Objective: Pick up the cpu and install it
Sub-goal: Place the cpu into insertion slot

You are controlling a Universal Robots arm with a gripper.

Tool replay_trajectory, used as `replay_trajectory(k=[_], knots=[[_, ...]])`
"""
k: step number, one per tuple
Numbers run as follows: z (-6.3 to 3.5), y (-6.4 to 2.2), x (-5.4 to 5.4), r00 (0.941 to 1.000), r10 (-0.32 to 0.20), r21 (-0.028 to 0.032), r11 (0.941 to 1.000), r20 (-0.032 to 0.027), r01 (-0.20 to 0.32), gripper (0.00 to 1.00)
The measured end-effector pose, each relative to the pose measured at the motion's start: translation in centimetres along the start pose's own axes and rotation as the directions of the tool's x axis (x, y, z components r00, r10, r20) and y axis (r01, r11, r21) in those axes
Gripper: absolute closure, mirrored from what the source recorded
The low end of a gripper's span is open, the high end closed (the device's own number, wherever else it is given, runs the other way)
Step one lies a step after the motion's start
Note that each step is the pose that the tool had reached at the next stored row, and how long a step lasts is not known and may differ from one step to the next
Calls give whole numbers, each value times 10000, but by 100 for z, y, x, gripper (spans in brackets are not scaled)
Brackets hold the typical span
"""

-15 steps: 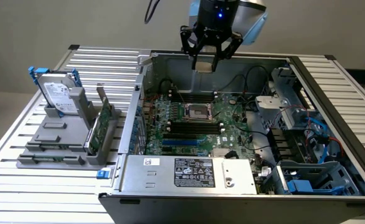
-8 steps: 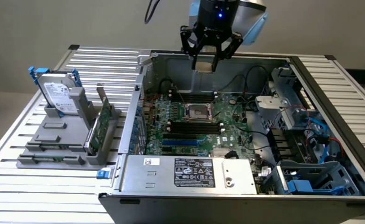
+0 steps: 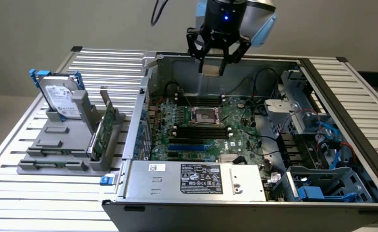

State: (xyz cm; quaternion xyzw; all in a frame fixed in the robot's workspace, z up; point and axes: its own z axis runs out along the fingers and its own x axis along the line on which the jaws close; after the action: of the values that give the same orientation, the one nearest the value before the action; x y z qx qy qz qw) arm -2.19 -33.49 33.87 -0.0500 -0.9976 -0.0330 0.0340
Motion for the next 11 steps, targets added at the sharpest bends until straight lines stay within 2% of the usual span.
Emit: replay_trajectory(k=[5,8,11], knots=[[68,-4,-5,9958,910,-79,9958,53,-909,45],[106,-7,-8,9895,1443,-121,9895,82,-1442,45],[141,-9,-10,9803,1973,-164,9802,108,-1971,45]])
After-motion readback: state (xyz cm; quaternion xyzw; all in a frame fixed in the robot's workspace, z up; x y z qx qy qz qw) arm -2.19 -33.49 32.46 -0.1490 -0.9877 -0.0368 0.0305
